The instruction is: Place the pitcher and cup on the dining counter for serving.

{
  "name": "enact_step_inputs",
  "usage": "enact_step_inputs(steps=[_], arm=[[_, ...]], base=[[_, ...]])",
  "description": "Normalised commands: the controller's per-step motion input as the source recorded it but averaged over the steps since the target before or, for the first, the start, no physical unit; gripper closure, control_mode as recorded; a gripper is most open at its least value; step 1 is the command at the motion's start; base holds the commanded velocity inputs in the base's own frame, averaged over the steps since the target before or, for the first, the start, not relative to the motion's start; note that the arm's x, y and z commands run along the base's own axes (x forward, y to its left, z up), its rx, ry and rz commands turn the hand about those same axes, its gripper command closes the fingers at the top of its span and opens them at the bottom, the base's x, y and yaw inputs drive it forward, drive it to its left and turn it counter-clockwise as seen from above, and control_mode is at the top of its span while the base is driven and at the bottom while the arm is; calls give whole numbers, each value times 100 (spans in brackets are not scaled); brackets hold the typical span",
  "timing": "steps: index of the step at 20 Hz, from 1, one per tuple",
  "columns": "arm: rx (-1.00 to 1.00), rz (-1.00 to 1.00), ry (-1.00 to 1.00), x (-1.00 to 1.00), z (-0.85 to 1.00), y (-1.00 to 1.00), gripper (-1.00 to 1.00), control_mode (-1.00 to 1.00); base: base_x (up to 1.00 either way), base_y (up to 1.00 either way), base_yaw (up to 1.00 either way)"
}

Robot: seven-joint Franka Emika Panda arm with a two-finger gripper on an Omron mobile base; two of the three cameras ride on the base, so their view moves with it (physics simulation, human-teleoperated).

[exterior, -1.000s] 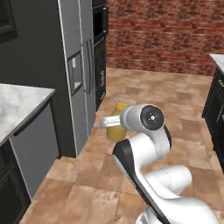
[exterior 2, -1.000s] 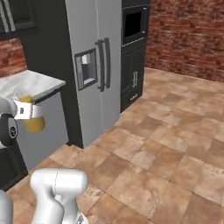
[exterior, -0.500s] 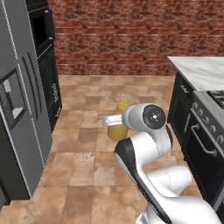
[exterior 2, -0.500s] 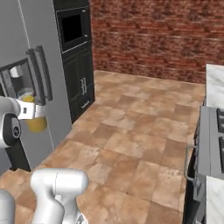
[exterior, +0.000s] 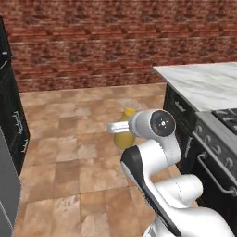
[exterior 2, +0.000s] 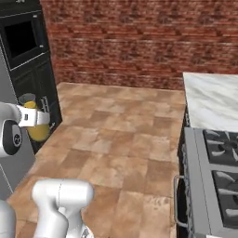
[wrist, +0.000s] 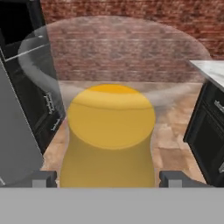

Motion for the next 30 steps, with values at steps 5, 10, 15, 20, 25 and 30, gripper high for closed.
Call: enact_step_inputs(steps=[5, 10, 15, 20, 25, 30], arm=[[0, 0, 0, 0, 0, 0, 100, 100], [0, 0, 0, 0, 0, 0, 100, 100], [0, 0, 0, 0, 0, 0, 100, 100], [0, 0, 0, 0, 0, 0, 100, 100], [0, 0, 0, 0, 0, 0, 100, 100], [0, 0, 0, 0, 0, 0, 100, 100]], base=[[100, -2, -34], [100, 0, -32], [100, 1, -34], [100, 12, -36], [100, 32, -38], [100, 42, -43]])
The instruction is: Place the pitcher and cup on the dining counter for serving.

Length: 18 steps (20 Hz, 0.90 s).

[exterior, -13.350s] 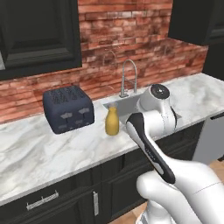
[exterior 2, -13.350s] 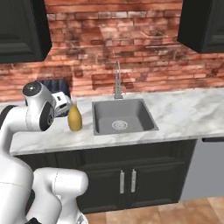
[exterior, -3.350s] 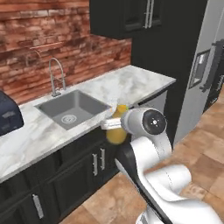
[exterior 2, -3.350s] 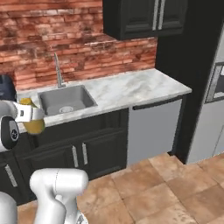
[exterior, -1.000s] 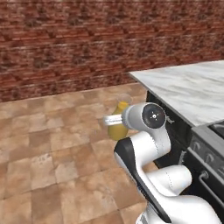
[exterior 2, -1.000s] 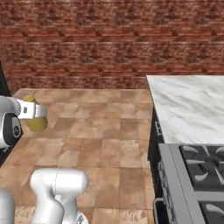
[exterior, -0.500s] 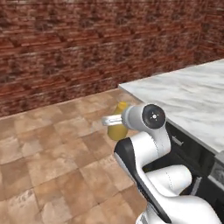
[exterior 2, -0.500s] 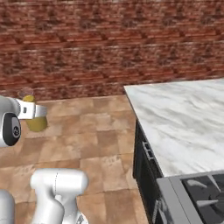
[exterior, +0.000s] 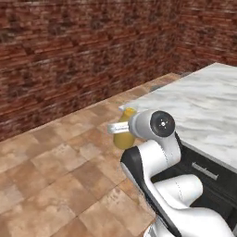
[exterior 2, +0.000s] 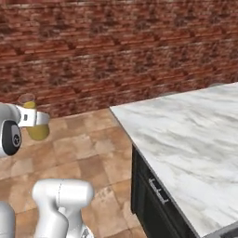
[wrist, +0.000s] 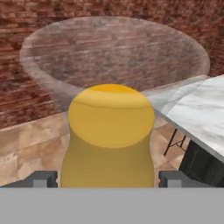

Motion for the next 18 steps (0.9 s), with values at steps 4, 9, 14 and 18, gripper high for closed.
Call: enact_step_inputs(steps=[4, 9, 14, 18], arm=[[0, 0, 0, 0, 0, 0, 100, 100], [0, 0, 0, 0, 0, 0, 100, 100], [0, 0, 0, 0, 0, 0, 100, 100], [0, 0, 0, 0, 0, 0, 100, 100]], base=[[97, 40, -58], [94, 42, -60], [66, 31, -70], [15, 0, -82]])
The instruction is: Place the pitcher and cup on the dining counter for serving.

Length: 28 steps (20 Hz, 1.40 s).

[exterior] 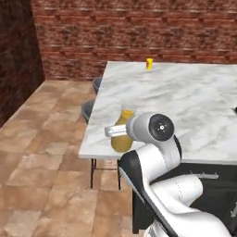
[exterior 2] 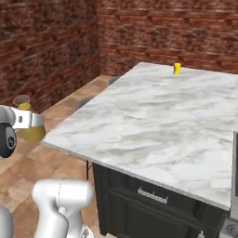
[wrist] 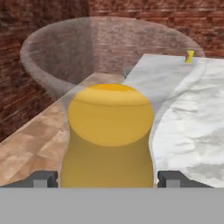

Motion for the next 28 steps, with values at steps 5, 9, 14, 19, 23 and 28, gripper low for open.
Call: enact_step_inputs(steps=[5, 9, 14, 19, 23, 28], arm=[[0, 0, 0, 0, 0, 0, 100, 100], [0, 0, 0, 0, 0, 0, 100, 100], [0, 0, 0, 0, 0, 0, 100, 100], [0, 1, 0, 28, 0, 0, 100, -100], [0, 13, 1, 78, 0, 0, 100, -100], [-1, 32, 20, 94, 0, 0, 100, -100]], base=[[7, 0, -82], [46, 0, -53], [57, 6, -21], [19, 0, -4], [0, 0, 0], [0, 0, 0]])
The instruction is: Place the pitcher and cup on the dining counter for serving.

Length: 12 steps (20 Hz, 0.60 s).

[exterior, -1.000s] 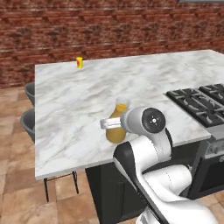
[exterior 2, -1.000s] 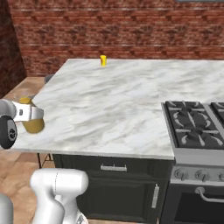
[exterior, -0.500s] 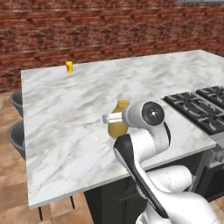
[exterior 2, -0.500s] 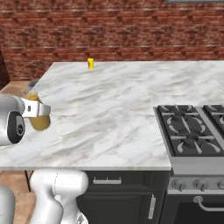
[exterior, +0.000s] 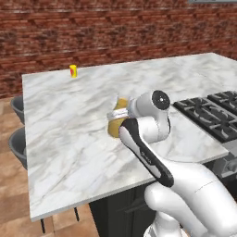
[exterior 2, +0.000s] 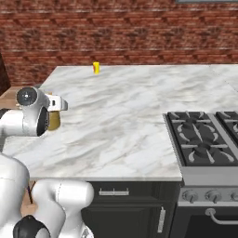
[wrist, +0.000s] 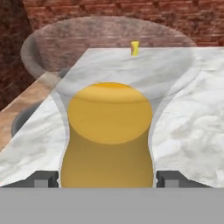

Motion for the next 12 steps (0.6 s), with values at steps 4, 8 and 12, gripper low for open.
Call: enact_step_inputs(steps=[4, 8, 12], arm=[[0, 45, 31, 92, 0, 0, 100, -100], [-2, 43, 38, 100, -8, 11, 100, -100], [-10, 26, 18, 42, -3, 50, 100, -100]], base=[[0, 0, 0], [0, 0, 0], [0, 0, 0]])
